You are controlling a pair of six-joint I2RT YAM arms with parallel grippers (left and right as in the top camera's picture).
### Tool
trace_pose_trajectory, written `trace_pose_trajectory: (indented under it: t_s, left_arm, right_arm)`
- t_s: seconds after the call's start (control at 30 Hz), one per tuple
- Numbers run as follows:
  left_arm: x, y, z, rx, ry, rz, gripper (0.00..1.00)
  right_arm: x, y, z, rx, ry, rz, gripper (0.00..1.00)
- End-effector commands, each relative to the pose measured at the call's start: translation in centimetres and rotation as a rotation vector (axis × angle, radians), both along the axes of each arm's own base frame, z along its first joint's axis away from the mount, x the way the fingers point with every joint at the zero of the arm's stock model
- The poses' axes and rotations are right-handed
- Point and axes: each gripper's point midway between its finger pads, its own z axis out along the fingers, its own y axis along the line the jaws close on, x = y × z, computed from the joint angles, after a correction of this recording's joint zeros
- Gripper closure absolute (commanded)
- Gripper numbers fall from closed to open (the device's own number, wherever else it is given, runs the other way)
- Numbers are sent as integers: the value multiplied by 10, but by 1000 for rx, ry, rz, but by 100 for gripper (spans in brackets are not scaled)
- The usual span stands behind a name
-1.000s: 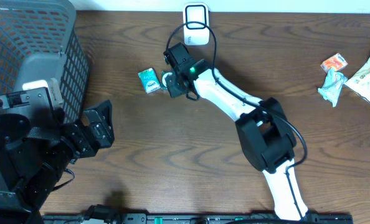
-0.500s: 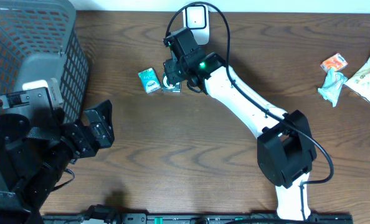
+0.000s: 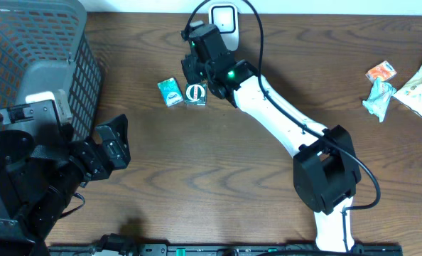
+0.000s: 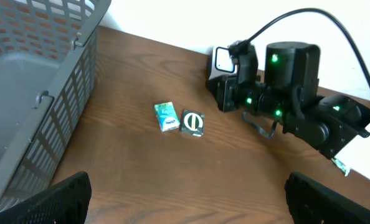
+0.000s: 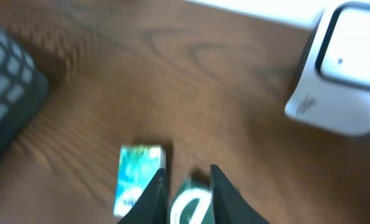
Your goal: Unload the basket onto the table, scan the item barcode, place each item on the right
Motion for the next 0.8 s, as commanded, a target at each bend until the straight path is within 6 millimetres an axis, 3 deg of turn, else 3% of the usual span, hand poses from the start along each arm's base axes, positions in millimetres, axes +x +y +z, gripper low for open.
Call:
trace_pose_trajectory:
  t_s: [0.0, 0.17, 0.33, 0.57, 0.77]
  left_arm:
    - [0, 3, 2, -1, -4, 20, 2]
    - [0, 3, 2, -1, -4, 20, 2]
    - [0, 3, 2, -1, -4, 20, 2]
    - [0, 3, 2, -1, -4, 20, 2]
    - [0, 3, 2, -1, -4, 20, 2]
  right_arm:
    - [23, -11, 15, 25, -79, -31, 96]
    - [47, -16, 14, 57, -149, -52, 97]
    - [63, -10, -19, 73, -152, -44, 97]
    - [54, 10, -94, 74, -35, 47, 97]
    - [44, 5, -122, 28, 40, 48, 99]
